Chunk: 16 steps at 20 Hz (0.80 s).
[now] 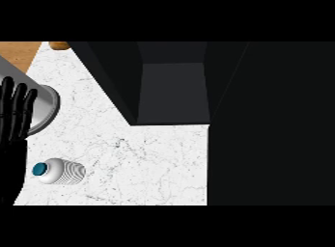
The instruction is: Pick up the bottled water, place it into the cabinet and close the cabinet
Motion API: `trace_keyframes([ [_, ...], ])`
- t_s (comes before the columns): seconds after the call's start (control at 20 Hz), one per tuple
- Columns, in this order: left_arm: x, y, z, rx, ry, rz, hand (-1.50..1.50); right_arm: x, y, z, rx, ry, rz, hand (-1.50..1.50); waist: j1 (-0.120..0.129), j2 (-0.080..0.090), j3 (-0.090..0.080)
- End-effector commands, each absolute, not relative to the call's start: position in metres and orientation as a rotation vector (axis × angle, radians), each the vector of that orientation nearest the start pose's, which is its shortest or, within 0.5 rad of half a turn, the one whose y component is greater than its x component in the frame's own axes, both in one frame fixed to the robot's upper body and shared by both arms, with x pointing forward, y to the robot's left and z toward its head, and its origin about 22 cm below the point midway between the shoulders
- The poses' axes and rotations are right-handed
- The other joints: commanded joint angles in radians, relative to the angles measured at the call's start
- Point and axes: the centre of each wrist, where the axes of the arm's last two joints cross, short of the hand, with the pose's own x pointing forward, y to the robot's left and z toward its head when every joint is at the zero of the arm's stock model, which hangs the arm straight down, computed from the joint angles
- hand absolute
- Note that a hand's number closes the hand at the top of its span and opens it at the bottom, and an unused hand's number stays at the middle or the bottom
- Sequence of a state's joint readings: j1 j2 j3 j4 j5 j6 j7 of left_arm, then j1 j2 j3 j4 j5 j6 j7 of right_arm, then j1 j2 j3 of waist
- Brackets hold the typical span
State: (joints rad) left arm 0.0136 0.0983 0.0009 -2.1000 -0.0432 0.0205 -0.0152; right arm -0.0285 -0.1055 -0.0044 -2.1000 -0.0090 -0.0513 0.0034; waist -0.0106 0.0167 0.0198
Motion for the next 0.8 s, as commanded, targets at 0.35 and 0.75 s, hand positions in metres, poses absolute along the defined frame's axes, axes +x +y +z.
trace_keyframes([
  [0.35, 0.165, 0.288, 0.109, 0.076, -1.878, 0.324, -1.5, 0.168, -0.226, 0.126, 0.246, -2.008, 0.196, -1.5, 0.032, -0.027, -0.02],
  [0.75, 0.103, 0.298, 0.178, 0.082, -1.861, 0.354, -1.5, 0.14, -0.205, 0.154, 0.301, -1.991, 0.211, -1.5, 0.02, -0.021, -0.019],
])
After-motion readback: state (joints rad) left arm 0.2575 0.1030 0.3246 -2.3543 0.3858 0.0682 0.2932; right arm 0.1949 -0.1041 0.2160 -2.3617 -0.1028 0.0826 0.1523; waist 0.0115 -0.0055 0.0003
